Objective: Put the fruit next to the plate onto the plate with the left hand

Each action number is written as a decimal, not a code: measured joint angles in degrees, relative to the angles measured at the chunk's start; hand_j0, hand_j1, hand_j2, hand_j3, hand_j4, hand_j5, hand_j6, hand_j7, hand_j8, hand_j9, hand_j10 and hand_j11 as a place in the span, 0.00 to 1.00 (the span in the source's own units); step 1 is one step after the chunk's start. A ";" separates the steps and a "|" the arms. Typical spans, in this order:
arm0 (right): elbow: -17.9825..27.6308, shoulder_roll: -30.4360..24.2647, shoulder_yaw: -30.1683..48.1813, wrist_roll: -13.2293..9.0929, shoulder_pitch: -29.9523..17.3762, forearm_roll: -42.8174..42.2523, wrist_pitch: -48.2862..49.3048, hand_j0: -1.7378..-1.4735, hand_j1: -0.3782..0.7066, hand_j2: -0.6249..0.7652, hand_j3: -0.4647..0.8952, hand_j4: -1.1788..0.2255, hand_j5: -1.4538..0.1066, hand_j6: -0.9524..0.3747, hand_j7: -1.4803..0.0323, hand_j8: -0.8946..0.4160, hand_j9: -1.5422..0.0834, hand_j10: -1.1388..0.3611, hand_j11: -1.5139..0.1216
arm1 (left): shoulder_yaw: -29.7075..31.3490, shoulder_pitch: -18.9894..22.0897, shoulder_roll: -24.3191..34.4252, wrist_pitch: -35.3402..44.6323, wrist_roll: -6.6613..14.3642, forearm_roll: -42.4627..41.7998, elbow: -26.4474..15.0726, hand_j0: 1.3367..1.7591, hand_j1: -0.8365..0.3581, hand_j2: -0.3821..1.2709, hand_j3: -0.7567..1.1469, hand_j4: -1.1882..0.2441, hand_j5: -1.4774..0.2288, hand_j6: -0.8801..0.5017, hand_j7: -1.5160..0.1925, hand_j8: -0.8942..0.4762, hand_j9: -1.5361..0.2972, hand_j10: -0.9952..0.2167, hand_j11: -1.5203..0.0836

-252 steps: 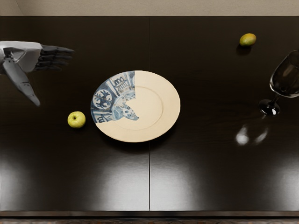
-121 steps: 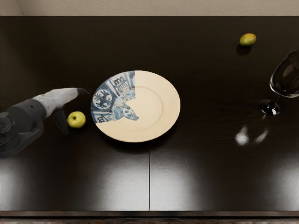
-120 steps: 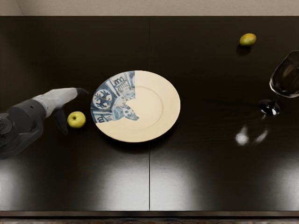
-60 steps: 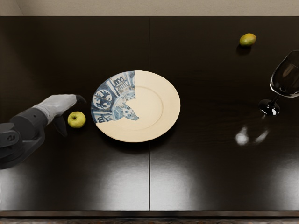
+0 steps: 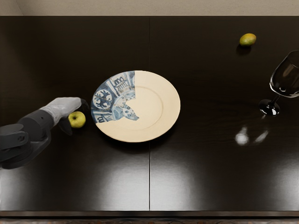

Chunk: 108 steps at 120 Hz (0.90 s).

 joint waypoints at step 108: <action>0.00 0.00 -0.02 0.00 0.00 0.00 0.00 0.30 0.03 0.45 0.34 0.84 0.93 0.72 0.98 0.68 0.95 0.76 0.93 | 0.89 0.51 -2.46 0.14 0.03 1.26 2.31 0.78 0.45 0.24 0.57 0.44 0.43 0.35 0.46 0.35 0.43 0.36 0.48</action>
